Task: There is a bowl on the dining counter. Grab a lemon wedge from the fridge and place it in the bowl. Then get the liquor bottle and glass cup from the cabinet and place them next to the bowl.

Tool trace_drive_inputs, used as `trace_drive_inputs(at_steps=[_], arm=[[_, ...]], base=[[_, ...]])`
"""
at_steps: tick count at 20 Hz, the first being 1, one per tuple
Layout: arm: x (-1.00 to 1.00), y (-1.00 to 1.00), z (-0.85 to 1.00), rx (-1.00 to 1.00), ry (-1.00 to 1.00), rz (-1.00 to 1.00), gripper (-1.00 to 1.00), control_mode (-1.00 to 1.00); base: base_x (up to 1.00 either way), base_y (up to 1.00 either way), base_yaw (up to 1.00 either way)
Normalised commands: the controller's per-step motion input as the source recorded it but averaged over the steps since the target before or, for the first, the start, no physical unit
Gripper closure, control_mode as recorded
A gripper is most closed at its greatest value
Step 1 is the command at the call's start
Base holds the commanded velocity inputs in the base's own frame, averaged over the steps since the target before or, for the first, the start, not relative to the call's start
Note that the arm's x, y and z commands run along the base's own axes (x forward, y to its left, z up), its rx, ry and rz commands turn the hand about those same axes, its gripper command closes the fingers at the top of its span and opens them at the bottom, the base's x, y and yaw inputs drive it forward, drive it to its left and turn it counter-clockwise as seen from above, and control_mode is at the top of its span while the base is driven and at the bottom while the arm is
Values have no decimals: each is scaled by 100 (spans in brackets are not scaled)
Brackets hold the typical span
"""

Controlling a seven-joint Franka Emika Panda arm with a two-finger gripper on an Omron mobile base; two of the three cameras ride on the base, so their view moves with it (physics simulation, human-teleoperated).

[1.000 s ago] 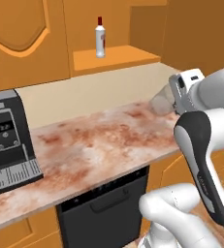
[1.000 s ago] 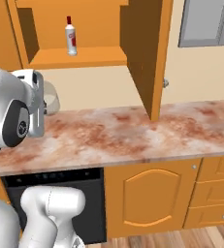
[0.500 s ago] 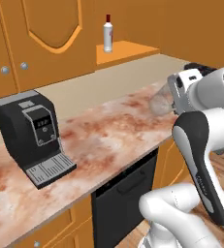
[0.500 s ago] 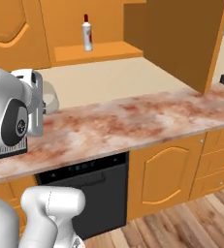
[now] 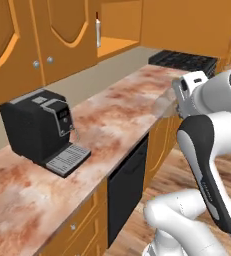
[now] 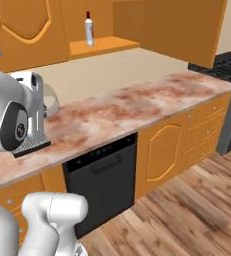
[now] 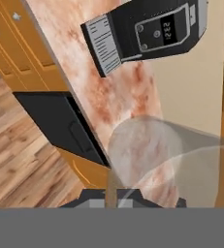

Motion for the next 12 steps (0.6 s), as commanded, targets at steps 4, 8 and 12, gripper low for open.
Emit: trace_drive_inputs(at_steps=[4,8,12], arm=[[0,0,0,0,0,0,100,100],[0,0,0,0,0,0,100,100],[0,0,0,0,0,0,100,100]], base=[[-89,36,-52],[-96,29,-50],[-100,19,-46]])
